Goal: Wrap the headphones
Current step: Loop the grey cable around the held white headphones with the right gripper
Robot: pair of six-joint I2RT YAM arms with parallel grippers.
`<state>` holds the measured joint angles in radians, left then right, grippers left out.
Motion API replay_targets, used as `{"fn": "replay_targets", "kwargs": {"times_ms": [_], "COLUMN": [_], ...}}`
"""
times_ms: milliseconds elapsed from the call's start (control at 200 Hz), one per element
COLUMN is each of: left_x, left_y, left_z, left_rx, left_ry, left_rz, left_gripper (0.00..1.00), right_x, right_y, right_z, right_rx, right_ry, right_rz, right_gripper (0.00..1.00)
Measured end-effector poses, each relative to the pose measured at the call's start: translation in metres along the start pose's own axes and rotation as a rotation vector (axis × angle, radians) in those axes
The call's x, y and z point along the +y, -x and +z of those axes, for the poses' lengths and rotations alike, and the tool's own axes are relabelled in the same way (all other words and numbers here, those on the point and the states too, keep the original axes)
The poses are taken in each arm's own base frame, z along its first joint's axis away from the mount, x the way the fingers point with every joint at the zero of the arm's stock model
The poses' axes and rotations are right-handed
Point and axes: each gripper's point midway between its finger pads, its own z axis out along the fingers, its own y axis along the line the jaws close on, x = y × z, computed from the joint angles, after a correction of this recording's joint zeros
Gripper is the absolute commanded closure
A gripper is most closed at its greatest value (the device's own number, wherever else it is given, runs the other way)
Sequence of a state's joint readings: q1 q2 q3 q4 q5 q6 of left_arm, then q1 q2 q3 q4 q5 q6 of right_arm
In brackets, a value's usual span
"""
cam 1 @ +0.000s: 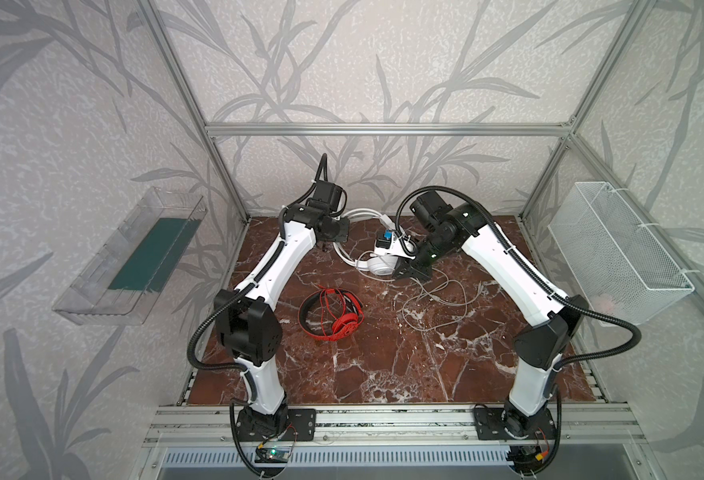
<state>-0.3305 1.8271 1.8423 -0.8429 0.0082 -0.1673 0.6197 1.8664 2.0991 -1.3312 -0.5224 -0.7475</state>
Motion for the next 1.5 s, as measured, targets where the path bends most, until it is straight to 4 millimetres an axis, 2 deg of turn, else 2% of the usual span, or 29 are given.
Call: {"fn": "replay_targets", "kwargs": {"times_ms": [365, 565, 785, 1225, 1500], "left_x": [-0.016, -0.020, -0.026, -0.041, -0.044], "left_y": [-0.030, -0.030, -0.031, -0.039, -0.040], "left_z": [0.017, 0.016, 0.016, 0.016, 0.013], "left_rx": [0.082, 0.084, 0.087, 0.103, 0.102], "left_ry": [-0.076, -0.099, -0.126, -0.167, -0.187], "left_rz": [0.056, 0.077, 0.086, 0.157, 0.173], "left_gripper": [1.00, 1.00, 1.00, 1.00, 1.00], "right_x": [-0.029, -0.049, -0.059, -0.090, -0.121], "right_y": [-0.006, -0.015, -0.018, -0.008, -0.026], "right_z": [-0.007, -0.014, -0.017, -0.036, -0.029], "right_rx": [0.016, 0.043, 0.065, 0.044, 0.058], "right_ry": [-0.112, -0.187, -0.238, -0.353, -0.375], "right_rz": [-0.009, -0.007, -0.023, -0.034, 0.050], "right_gripper": [1.00, 1.00, 1.00, 1.00, 1.00]}}
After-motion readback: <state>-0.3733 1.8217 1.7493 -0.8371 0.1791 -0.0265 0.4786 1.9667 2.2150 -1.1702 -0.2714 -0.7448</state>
